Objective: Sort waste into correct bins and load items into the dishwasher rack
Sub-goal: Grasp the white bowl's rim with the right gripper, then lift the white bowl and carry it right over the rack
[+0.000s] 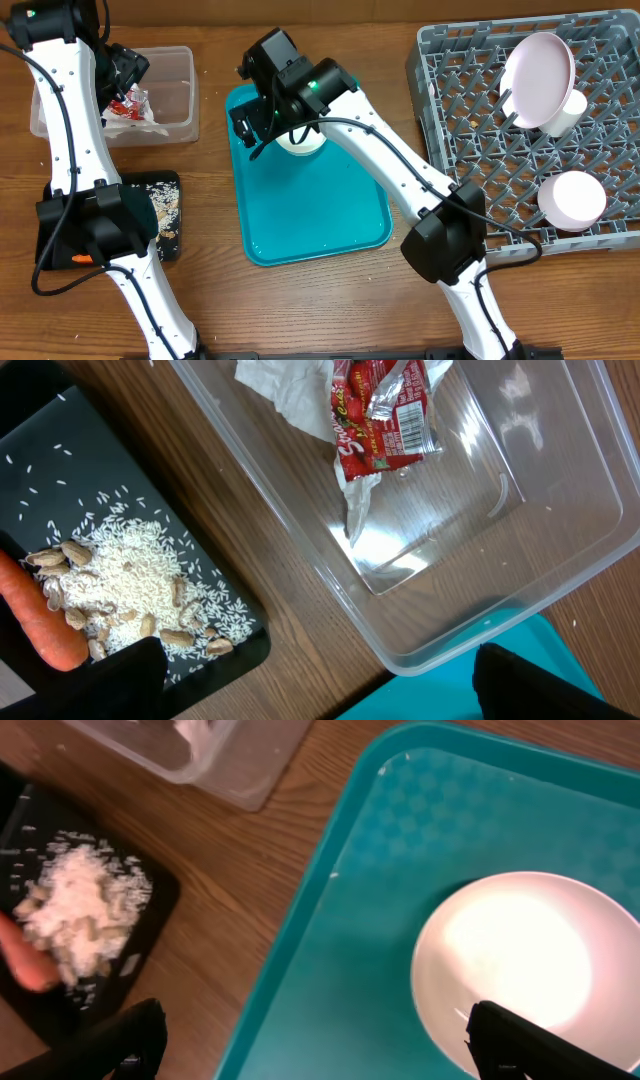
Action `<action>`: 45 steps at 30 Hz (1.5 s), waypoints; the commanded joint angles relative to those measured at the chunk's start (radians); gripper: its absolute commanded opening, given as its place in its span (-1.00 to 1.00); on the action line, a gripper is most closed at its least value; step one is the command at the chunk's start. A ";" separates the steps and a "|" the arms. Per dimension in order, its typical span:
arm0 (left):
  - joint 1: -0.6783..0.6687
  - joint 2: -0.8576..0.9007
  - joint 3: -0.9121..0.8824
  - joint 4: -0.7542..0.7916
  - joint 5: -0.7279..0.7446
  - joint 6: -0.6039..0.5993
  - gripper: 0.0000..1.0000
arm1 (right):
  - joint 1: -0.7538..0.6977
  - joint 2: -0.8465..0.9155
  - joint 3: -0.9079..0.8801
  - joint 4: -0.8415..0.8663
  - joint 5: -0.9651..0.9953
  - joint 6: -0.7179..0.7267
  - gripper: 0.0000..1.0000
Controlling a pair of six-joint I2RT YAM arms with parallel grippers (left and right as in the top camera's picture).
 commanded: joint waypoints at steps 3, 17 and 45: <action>-0.005 -0.002 0.012 -0.002 -0.017 -0.013 1.00 | -0.024 0.057 -0.035 0.027 0.024 0.025 1.00; -0.005 -0.002 0.012 -0.002 -0.017 -0.013 1.00 | -0.019 0.149 -0.107 0.061 0.027 0.052 0.56; -0.005 -0.002 0.012 -0.002 -0.017 -0.013 1.00 | -0.042 0.116 -0.004 -0.043 -0.038 0.138 -0.92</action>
